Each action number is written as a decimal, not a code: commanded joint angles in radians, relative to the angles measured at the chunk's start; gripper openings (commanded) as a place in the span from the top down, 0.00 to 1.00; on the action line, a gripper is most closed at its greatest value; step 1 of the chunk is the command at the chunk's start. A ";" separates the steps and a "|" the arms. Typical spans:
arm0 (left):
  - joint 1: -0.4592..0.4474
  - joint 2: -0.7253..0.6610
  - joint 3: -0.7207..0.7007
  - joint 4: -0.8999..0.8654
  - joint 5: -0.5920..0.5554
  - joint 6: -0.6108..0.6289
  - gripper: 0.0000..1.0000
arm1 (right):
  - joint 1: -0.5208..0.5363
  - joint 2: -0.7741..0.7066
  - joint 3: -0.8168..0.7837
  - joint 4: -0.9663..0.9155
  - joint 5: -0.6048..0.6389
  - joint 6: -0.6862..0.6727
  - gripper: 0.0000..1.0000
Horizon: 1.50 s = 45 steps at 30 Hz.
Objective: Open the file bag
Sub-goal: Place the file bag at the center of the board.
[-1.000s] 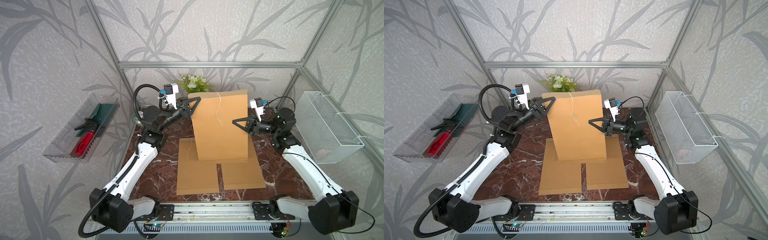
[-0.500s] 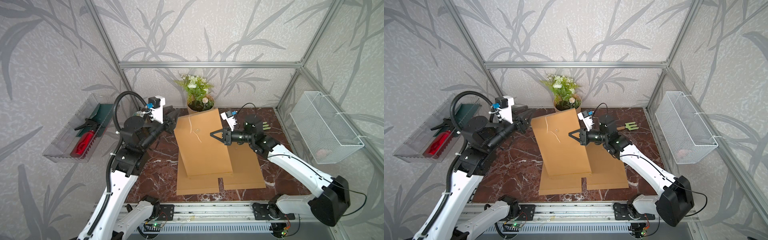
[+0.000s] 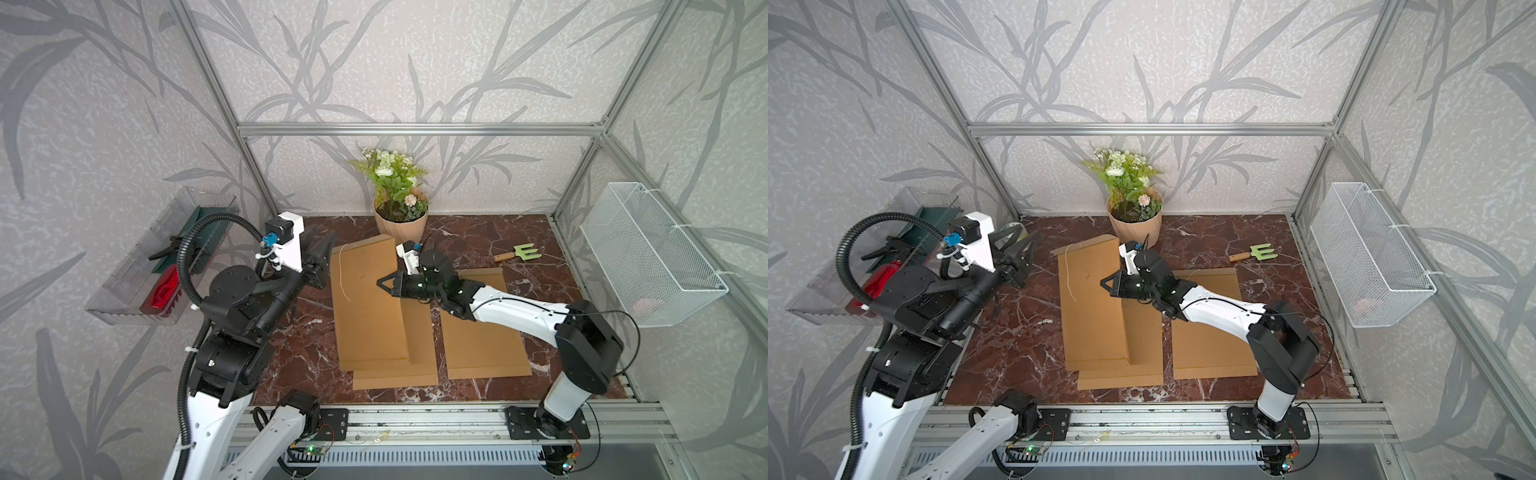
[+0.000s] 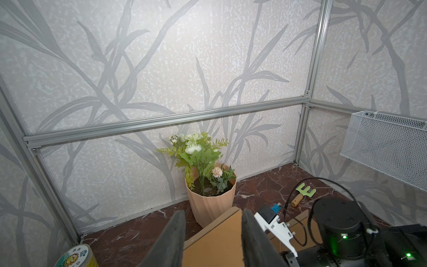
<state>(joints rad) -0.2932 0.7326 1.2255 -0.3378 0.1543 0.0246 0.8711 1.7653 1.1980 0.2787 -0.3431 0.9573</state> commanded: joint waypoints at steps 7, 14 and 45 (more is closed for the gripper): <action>0.003 -0.017 -0.034 -0.015 0.038 -0.005 0.59 | 0.121 0.183 0.133 0.051 0.196 0.190 1.00; 0.003 -0.018 -0.044 -0.007 0.051 -0.022 0.59 | 0.184 0.348 0.281 0.024 0.203 0.224 1.00; 0.003 -0.009 -0.062 -0.013 0.063 -0.027 0.60 | 0.190 0.636 0.405 0.155 0.208 0.297 0.79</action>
<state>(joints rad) -0.2932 0.7231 1.1748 -0.3473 0.2077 -0.0040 1.0653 2.3852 1.5921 0.4156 -0.1474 1.2530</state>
